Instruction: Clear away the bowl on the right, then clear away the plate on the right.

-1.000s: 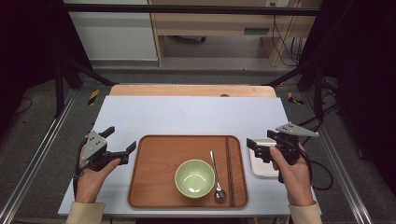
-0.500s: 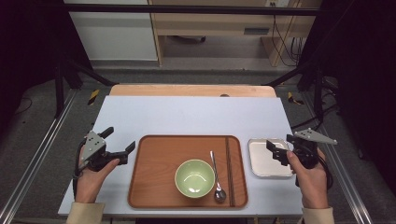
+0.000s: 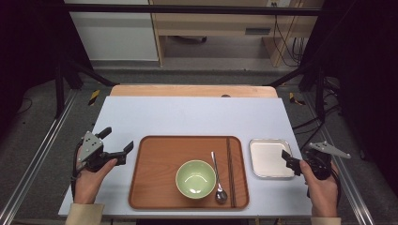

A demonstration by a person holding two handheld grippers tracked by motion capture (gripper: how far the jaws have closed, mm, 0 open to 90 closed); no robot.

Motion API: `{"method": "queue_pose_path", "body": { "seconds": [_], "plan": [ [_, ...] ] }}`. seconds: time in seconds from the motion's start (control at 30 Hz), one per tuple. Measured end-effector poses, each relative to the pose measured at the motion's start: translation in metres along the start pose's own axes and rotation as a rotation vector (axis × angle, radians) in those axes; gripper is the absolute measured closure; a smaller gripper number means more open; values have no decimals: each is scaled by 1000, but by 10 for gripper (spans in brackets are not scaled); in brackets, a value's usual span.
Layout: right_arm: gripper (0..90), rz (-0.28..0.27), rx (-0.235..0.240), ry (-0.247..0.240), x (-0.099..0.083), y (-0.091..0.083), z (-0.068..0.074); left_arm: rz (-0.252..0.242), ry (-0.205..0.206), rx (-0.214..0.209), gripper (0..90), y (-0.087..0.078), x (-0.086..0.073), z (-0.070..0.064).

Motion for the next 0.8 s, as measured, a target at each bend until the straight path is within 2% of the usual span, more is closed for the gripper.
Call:
{"method": "queue_pose_path", "body": {
  "seconds": [0.13,0.33,0.6,0.8],
  "plan": [
    [150,18,1,42,-16,-2,-5,-4,-1,1,34,-1,1,0],
    [174,40,6,59,-36,-7,-5,-3,-1,3,35,0,1,0],
    [232,42,16,111,-45,-10,-8,4,-1,5,36,1,-1,0],
    [334,59,21,154,-48,-8,-10,5,1,3,37,2,-2,-1]
  ]
}}
Point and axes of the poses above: each handheld gripper's, and its own axes: y roughly forward along the jaws, x roughly out of its top, z roughly to its left, the point moved 6 cm from there along y, roughly forward along the jaws, and after that the axes turned 11 degrees about -y, right-handed, at the moved point
